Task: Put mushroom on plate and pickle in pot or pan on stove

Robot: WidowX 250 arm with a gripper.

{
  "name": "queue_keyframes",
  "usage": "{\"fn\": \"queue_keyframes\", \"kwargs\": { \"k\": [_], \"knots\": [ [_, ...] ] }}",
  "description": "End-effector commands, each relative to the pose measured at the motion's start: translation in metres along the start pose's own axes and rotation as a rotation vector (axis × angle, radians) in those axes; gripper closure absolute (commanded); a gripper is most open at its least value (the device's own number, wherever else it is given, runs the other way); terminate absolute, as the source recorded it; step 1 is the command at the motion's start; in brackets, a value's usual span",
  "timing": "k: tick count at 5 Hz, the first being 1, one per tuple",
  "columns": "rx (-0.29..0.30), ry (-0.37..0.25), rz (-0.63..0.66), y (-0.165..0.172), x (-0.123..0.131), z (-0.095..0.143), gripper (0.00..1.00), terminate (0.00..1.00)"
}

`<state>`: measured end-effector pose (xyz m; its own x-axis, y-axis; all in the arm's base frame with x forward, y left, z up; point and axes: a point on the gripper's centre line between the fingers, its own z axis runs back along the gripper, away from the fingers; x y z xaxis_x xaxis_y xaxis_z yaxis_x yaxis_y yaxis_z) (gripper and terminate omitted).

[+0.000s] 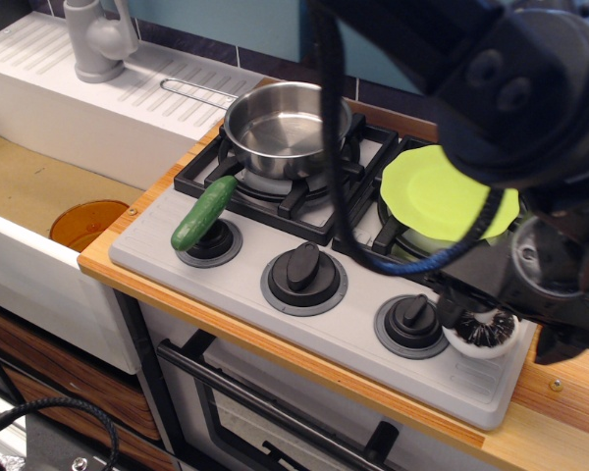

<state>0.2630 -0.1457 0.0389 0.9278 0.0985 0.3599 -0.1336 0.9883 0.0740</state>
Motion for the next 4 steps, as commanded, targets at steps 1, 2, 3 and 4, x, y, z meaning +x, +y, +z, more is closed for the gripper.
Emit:
{"fn": "queue_keyframes", "kwargs": {
  "k": [1, 2, 3, 4],
  "knots": [
    [-0.011, -0.082, 0.027, 0.002, 0.010, 0.006, 0.00, 0.00],
    [-0.006, -0.092, 0.035, 0.000, 0.008, 0.001, 0.00, 0.00],
    [-0.004, -0.083, 0.046, -0.005, 0.006, -0.002, 0.00, 0.00],
    [-0.005, -0.074, 0.060, -0.011, 0.006, -0.002, 0.00, 0.00]
  ]
}}
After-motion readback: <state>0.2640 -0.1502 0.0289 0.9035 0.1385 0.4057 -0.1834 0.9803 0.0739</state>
